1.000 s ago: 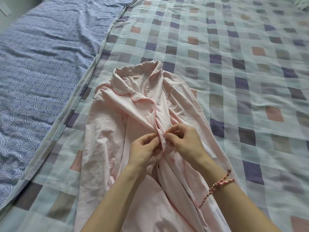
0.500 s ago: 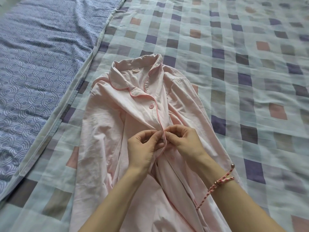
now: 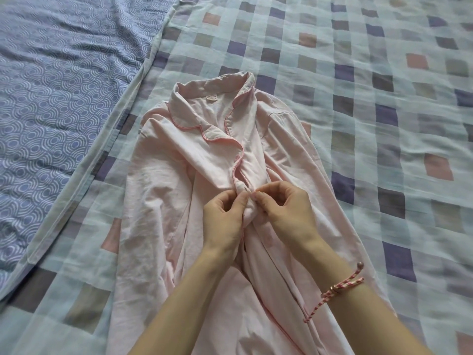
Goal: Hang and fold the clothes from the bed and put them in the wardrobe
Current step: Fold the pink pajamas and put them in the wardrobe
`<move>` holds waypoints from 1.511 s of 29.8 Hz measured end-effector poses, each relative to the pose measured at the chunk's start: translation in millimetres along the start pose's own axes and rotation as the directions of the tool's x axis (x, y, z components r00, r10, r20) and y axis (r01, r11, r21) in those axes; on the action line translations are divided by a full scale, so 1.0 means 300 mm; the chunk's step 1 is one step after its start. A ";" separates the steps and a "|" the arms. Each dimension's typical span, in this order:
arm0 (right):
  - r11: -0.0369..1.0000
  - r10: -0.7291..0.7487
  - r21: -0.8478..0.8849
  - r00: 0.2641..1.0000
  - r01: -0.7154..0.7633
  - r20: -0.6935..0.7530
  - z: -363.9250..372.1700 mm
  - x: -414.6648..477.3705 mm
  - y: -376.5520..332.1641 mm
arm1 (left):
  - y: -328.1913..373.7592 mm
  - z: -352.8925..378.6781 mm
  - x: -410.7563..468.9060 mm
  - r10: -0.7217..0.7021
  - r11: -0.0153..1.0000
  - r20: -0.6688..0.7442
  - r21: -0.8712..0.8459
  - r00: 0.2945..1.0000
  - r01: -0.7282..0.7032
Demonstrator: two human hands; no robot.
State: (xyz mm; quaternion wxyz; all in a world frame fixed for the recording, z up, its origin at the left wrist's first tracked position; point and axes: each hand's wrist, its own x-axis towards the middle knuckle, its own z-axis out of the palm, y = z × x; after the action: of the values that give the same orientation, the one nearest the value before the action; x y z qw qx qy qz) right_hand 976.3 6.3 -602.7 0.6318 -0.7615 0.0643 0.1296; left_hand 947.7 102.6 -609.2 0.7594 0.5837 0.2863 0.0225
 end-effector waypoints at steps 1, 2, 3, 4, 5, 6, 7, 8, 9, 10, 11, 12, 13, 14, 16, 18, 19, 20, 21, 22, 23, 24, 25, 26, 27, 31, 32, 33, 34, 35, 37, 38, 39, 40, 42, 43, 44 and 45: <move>1.000 -0.011 -0.021 1.000 0.011 -0.007 0.002 0.001 -0.002 | 0.000 -0.002 0.001 -0.012 1.000 0.007 -0.028 1.000 0.012; 0.999 -0.019 -0.045 1.000 0.019 -0.007 0.003 0.002 -0.003 | 0.001 -0.005 0.000 -0.021 0.998 0.016 -0.056 1.000 0.022; 0.997 -0.029 -0.068 1.000 0.029 -0.005 0.005 0.002 -0.005 | 0.003 -0.008 -0.003 -0.026 0.997 0.026 -0.072 0.999 0.028; 0.996 -0.038 -0.082 0.999 0.038 -0.005 0.006 0.000 -0.007 | 0.003 -0.014 -0.004 -0.019 0.998 0.032 -0.060 0.999 0.021; 0.996 -0.044 -0.081 0.999 0.044 -0.008 0.007 -0.001 -0.007 | 0.003 -0.018 -0.006 0.000 1.000 0.032 -0.018 0.999 0.001; 0.997 -0.048 -0.066 0.999 0.047 -0.013 0.006 -0.005 -0.007 | 0.002 -0.022 -0.008 0.030 0.999 0.027 0.044 0.999 -0.031; 0.998 -0.052 -0.041 0.998 0.051 -0.019 0.006 -0.008 -0.007 | 0.004 -0.024 -0.009 0.064 0.992 0.019 0.109 0.998 -0.066; 0.998 -0.058 -0.022 0.998 0.057 -0.025 0.005 -0.009 -0.007 | 0.005 -0.025 -0.011 0.102 0.981 0.013 0.165 0.995 -0.102; 0.998 -0.065 -0.011 0.997 0.064 -0.031 0.004 -0.009 -0.007 | 0.006 -0.024 -0.015 0.136 0.968 0.013 0.213 0.991 -0.136; 0.997 -0.071 -0.008 0.997 0.071 -0.032 0.003 -0.008 -0.008 | 0.006 -0.023 -0.019 0.167 0.950 0.019 0.263 0.986 -0.166; 0.997 -0.076 -0.010 0.997 0.076 -0.031 0.004 -0.006 -0.007 | 0.002 -0.022 -0.021 0.189 0.932 0.035 0.308 0.981 -0.191; 0.997 -0.080 -0.018 0.996 0.080 -0.029 0.004 -0.004 -0.007 | -0.001 -0.022 -0.021 0.205 0.916 0.055 0.342 0.977 -0.211; 0.996 -0.083 -0.034 0.996 0.082 -0.028 0.004 0.000 -0.006 | -0.002 -0.024 -0.020 0.212 0.903 0.078 0.365 0.974 -0.225; 0.995 -0.085 -0.054 0.996 0.083 -0.023 0.002 0.004 -0.006 | -0.001 -0.026 -0.019 0.212 0.897 0.100 0.374 0.972 -0.234; 0.994 -0.081 -0.073 0.997 0.081 0.004 -0.005 0.014 -0.008 | 0.008 -0.028 -0.018 0.171 0.932 0.126 0.300 0.977 -0.202; 0.996 -0.074 -0.054 0.997 0.076 0.038 -0.010 0.022 -0.012 | 0.025 -0.021 -0.021 0.079 0.990 0.128 0.108 0.989 -0.093; 0.996 -0.074 -0.046 0.996 0.076 0.050 -0.011 0.023 -0.014 | 0.033 -0.017 -0.024 0.031 0.999 0.126 0.009 0.992 -0.032; 0.997 -0.071 -0.037 0.996 0.073 0.061 -0.010 0.023 -0.016 | 0.036 -0.015 -0.025 -0.020 0.996 0.123 -0.086 0.992 0.030; 0.998 -0.063 -0.021 0.996 0.065 0.068 -0.005 0.021 -0.016 | 0.036 -0.017 -0.024 -0.072 0.977 0.131 -0.191 0.989 0.096; 0.999 -0.052 -0.001 0.996 0.052 0.073 -0.002 0.019 -0.017 | 0.033 -0.021 -0.022 -0.120 0.943 0.150 -0.292 0.981 0.160; 0.999 -0.040 0.010 0.996 0.040 0.074 0.000 0.018 -0.015 | 0.029 -0.026 -0.017 -0.150 0.912 0.167 -0.356 0.974 0.202; 1.000 -0.029 0.010 0.997 0.028 0.078 0.000 0.019 -0.013 | 0.026 -0.031 -0.013 -0.160 0.903 0.176 -0.372 0.971 0.216; 1.000 -0.019 0.007 0.996 0.018 0.088 -0.002 0.021 -0.011 | 0.025 -0.034 -0.011 -0.165 0.905 0.178 -0.362 0.970 0.221; 1.000 -0.007 0.010 0.995 0.006 0.103 -0.005 0.023 -0.010 | 0.026 -0.035 -0.011 -0.170 0.911 0.178 -0.346 0.969 0.223; 1.000 0.002 0.022 0.993 -0.005 0.119 -0.009 0.024 -0.011 | 0.029 -0.033 -0.013 -0.178 0.916 0.176 -0.331 0.968 0.228; 0.997 0.028 0.072 0.986 -0.040 0.163 -0.020 0.029 -0.009 | 0.047 -0.020 -0.016 -0.157 0.964 0.141 -0.194 0.978 0.182; 0.995 0.042 0.085 0.985 -0.057 0.170 -0.021 0.028 -0.009 | 0.050 -0.019 -0.018 -0.145 0.972 0.132 -0.168 0.981 0.167; 0.993 0.055 0.096 0.983 -0.073 0.177 -0.021 0.028 -0.009 | 0.050 -0.016 -0.019 -0.135 0.976 0.123 -0.153 0.983 0.153; 0.990 0.067 0.107 0.981 -0.087 0.184 -0.020 0.027 -0.010 | 0.051 -0.012 -0.022 -0.126 0.980 0.109 -0.140 0.986 0.141; 0.988 0.075 0.121 0.980 -0.099 0.186 -0.020 0.026 -0.010 | 0.050 -0.006 -0.023 -0.118 0.983 0.094 -0.127 0.988 0.130; 0.984 0.082 0.141 0.982 -0.107 0.168 -0.017 0.023 -0.008 | 0.043 0.001 -0.024 -0.094 0.991 0.065 -0.092 0.993 0.099; 0.986 0.080 0.132 0.986 -0.100 0.148 -0.013 0.020 -0.007 | 0.036 0.002 -0.021 -0.080 0.994 0.050 -0.068 0.996 0.083; 0.991 0.075 0.104 0.990 -0.088 0.122 -0.006 0.014 -0.005 | 0.025 -0.001 -0.016 -0.048 0.998 0.028 -0.027 0.998 0.049; 0.995 0.071 0.061 0.993 -0.076 0.090 0.004 0.008 -0.003 | 0.010 -0.008 -0.007 0.029 0.996 0.001 0.083 1.000 -0.029; 0.997 0.067 -0.026 0.998 -0.067 -0.004 0.031 -0.004 -0.001 | -0.027 -0.022 0.009 0.274 0.871 0.013 0.420 0.962 -0.254; 0.996 0.068 -0.057 0.995 -0.072 -0.072 0.046 -0.005 0.002 | -0.039 -0.025 0.011 0.375 0.777 0.043 0.531 0.926 -0.339; 0.994 0.074 -0.070 0.987 -0.084 -0.141 0.059 -0.005 0.007 | -0.048 -0.025 0.007 0.446 0.707 0.063 0.586 0.893 -0.395; 0.992 0.088 -0.070 0.976 -0.104 -0.197 0.069 -0.001 0.010 | -0.057 -0.024 0.007 0.489 0.675 0.068 0.602 0.870 -0.426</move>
State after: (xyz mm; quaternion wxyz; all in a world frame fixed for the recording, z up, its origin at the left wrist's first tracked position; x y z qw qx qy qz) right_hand 972.9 25.9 -608.9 0.5848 -0.7910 0.1568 0.0879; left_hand 940.9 104.2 -626.5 0.4897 0.8440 0.1603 0.1491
